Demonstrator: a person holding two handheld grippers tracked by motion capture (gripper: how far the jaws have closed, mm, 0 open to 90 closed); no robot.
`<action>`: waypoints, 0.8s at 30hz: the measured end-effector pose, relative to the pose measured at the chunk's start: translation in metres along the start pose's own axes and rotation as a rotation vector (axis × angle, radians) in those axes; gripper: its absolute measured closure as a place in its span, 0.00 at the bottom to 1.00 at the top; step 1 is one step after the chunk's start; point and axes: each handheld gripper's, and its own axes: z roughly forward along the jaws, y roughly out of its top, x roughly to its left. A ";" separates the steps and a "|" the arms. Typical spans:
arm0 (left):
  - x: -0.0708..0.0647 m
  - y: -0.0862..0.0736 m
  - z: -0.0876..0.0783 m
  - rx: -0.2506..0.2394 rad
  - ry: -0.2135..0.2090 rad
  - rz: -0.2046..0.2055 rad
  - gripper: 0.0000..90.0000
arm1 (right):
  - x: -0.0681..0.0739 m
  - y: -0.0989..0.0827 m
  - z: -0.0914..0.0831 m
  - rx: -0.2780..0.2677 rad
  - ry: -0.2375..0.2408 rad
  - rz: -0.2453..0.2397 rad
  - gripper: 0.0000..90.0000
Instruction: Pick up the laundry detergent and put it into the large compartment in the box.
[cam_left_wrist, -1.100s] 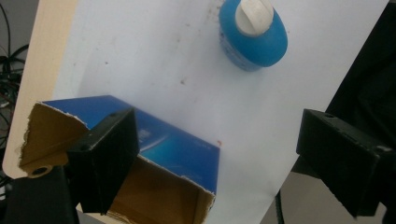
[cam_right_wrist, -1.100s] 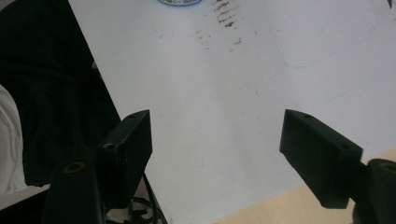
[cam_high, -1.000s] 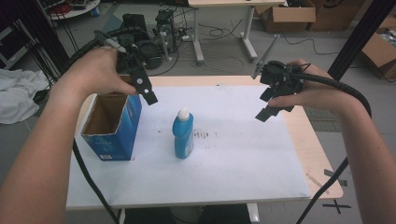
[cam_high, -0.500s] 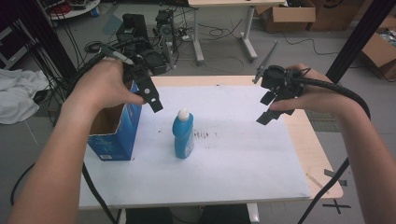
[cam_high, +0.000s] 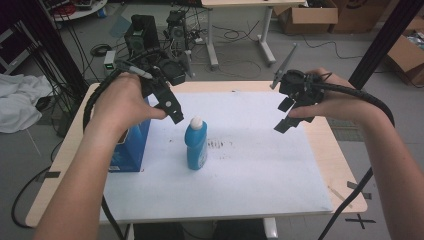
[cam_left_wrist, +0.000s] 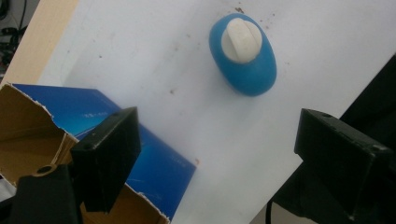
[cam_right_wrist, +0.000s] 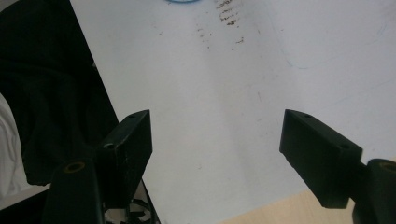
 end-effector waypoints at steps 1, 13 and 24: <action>-0.001 0.001 0.002 -0.003 0.003 -0.003 0.17 | 0.000 0.000 0.000 0.000 0.000 0.000 0.28; -0.007 0.008 0.034 -0.032 -0.006 -0.090 0.18 | 0.000 0.001 0.003 -0.005 -0.003 0.009 0.28; -0.015 0.017 0.061 -0.050 -0.032 -0.146 0.17 | -0.002 0.001 0.005 -0.003 -0.002 0.012 0.29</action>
